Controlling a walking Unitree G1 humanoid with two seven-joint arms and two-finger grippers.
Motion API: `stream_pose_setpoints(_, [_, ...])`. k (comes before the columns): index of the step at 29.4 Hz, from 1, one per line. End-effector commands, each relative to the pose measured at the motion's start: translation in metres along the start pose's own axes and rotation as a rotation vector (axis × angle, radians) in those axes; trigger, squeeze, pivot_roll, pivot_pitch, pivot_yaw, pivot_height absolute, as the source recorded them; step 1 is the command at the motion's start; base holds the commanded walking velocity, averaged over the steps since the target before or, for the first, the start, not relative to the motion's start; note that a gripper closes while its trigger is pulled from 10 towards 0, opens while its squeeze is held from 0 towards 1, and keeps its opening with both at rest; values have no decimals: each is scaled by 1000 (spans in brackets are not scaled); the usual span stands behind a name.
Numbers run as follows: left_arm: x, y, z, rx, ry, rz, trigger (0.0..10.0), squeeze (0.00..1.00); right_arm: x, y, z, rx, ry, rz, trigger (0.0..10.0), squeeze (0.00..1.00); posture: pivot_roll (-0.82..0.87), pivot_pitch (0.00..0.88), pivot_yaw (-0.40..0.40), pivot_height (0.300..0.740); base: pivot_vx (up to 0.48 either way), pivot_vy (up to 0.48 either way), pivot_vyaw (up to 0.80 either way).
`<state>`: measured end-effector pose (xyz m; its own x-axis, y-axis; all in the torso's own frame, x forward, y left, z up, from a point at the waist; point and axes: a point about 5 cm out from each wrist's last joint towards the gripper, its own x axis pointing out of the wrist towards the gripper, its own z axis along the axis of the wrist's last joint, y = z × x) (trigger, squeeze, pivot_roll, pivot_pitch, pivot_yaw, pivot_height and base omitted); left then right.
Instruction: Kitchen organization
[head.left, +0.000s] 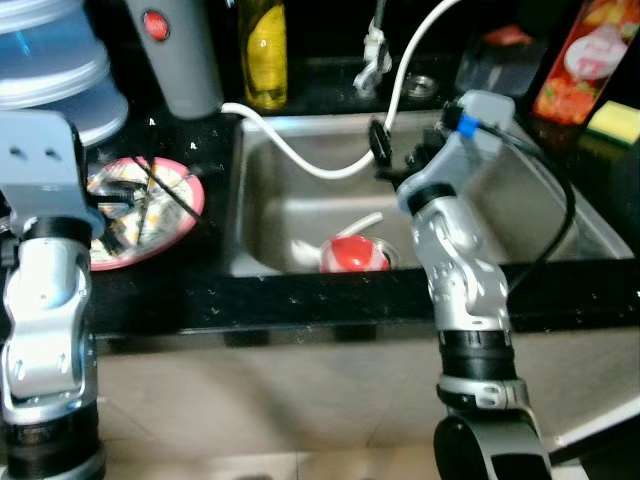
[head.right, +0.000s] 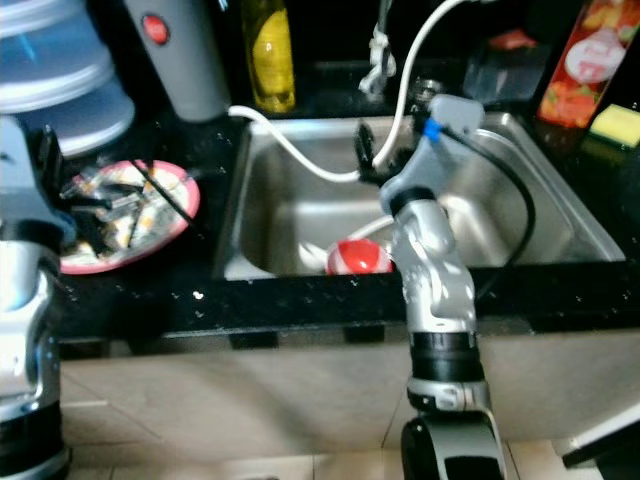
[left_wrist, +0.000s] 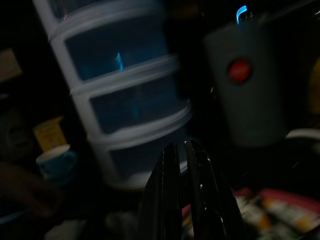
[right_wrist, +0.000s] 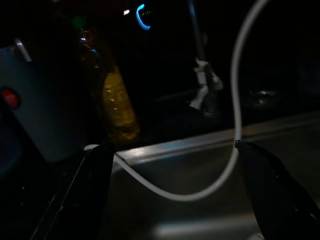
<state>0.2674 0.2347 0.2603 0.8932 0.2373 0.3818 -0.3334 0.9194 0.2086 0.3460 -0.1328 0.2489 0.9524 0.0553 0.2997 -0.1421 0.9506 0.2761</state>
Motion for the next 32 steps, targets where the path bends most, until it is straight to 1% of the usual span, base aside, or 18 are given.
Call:
stream_pose_setpoints(1, [0,3,-3,13,17,11,10000,0,-1,5,-4,13,19,15,10000,0,198,0,28,740,0,0,0])
stream_pose_setpoints(11, [0,2,-4,35,27,9,10000,0,-1,5,-5,12,23,18,10000,0,198,0,28,740,0,0,0])
stream_pose_setpoints(14, [1,2,-5,47,48,-3,10000,0,0,6,-5,6,21,19,10000,0,200,0,30,740,0,0,0])
stream_pose_setpoints(16, [3,1,-9,38,92,-38,10000,0,1,4,-4,-33,19,17,10000,0,201,0,31,740,0,0,0])
stream_pose_setpoints(18, [6,-2,-12,-29,158,-114,10000,0,4,1,-4,-97,25,11,10000,0,202,0,32,740,0,0,0])
stream_pose_setpoints(19, [6,-2,-12,-29,158,-114,10000,0,4,1,-4,-97,25,11,10000,0,202,0,32,740,0,0,0])
stream_pose_setpoints(20, [7,-4,-12,-53,177,-139,10000,0,5,1,-4,-113,27,9,10000,0,203,0,31,740,0,0,0])
stream_pose_setpoints(21, [9,-10,-13,-85,200,-208,10000,0,9,1,-4,-137,33,10,10000,0,210,0,28,740,0,0,0])
stream_pose_setpoints(22, [9,-10,-13,-85,200,-208,10000,0,9,1,-4,-137,33,10,10000,0,210,0,28,740,0,0,0])
stream_pose_setpoints(23, [18,-23,-10,-141,230,-318,10000,0,18,6,-3,-162,43,21,10000,0,216,0,25,740,0,0,0])
stream_pose_setpoints(24, [18,-23,-10,-141,230,-318,10000,0,18,6,-3,-162,43,21,10000,0,216,0,25,740,0,0,0])
stream_pose_setpoints(25, [24,-29,-7,-184,240,-353,10000,0,23,10,-2,-174,48,34,10000,0,218,0,23,740,0,0,0])
stream_pose_setpoints(26, [30,-32,-6,-207,249,-369,10000,0,27,13,-1,-181,47,45,10000,0,223,0,18,740,0,0,0])
stream_pose_setpoints(28, [39,-35,-9,-234,280,-374,10000,0,33,18,1,-192,48,62,10000,0,229,0,14,740,0,0,0])
stream_pose_setpoints(29, [39,-35,-9,-234,280,-374,10000,0,33,18,1,-192,48,62,10000,0,229,0,14,740,0,0,0])
stream_pose_setpoints(30, [50,-37,-22,-258,343,-362,10000,0,40,22,1,-193,55,67,10000,0,240,0,8,740,0,0,0])
stream_pose_setpoints(31, [50,-37,-22,-258,343,-362,10000,0,40,22,1,-193,55,67,10000,0,240,0,8,740,0,0,0])
stream_pose_setpoints(32, [54,-40,-36,-270,403,-352,10000,0,42,24,0,-191,64,63,10000,0,244,0,4,740,0,0,0])
